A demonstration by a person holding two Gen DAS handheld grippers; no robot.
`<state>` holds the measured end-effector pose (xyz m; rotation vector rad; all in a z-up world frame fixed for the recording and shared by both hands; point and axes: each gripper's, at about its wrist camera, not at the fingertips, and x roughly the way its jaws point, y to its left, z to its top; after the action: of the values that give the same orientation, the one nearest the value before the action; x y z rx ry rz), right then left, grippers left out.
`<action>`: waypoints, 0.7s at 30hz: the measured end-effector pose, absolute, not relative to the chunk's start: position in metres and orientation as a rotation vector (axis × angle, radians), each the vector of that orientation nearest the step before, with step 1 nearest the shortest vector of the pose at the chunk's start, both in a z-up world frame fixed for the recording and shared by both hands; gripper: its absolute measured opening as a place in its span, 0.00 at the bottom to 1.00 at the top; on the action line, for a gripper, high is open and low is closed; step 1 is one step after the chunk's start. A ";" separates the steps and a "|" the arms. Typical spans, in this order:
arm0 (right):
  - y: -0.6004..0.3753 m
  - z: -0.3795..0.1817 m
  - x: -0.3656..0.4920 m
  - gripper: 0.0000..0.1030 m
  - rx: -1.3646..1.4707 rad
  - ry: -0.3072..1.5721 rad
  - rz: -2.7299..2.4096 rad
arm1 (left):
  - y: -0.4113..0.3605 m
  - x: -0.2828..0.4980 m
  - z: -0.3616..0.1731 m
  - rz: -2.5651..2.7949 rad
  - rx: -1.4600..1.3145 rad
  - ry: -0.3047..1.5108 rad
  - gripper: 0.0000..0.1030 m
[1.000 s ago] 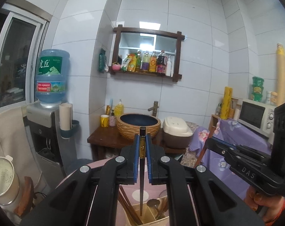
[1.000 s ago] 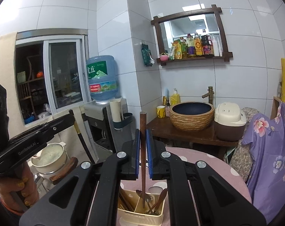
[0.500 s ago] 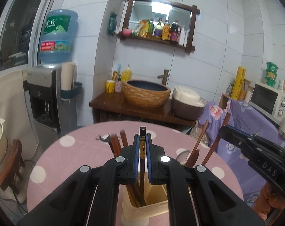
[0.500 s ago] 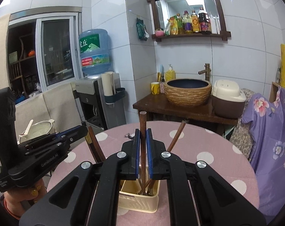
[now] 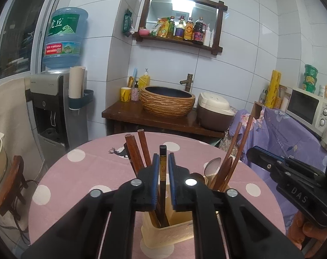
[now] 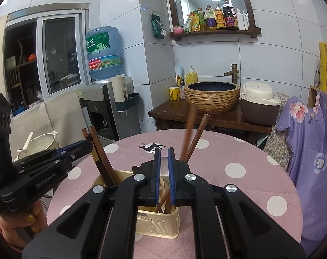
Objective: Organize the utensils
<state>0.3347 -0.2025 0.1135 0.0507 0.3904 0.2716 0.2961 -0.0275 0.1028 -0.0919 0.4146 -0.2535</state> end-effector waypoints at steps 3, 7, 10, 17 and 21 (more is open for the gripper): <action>-0.203 0.114 0.323 0.37 0.031 0.355 0.252 | -0.023 0.285 0.104 -0.252 -0.102 0.390 0.57; -0.214 0.111 0.298 0.76 0.046 0.301 0.213 | -0.012 0.264 0.103 -0.236 -0.111 0.352 0.78; -0.222 0.102 0.280 0.87 0.054 0.302 0.204 | -0.004 0.246 0.098 -0.225 -0.104 0.331 0.93; -0.236 0.054 0.228 0.94 0.055 0.355 0.175 | 0.016 0.195 0.058 -0.190 -0.097 0.326 0.95; -0.237 0.020 0.200 0.94 0.078 0.405 0.157 | 0.028 0.165 0.028 -0.145 -0.135 0.332 0.95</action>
<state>0.2002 -0.2373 0.0198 0.0780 0.4052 0.1574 0.1649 0.0285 0.0277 -0.1347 0.3317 -0.1449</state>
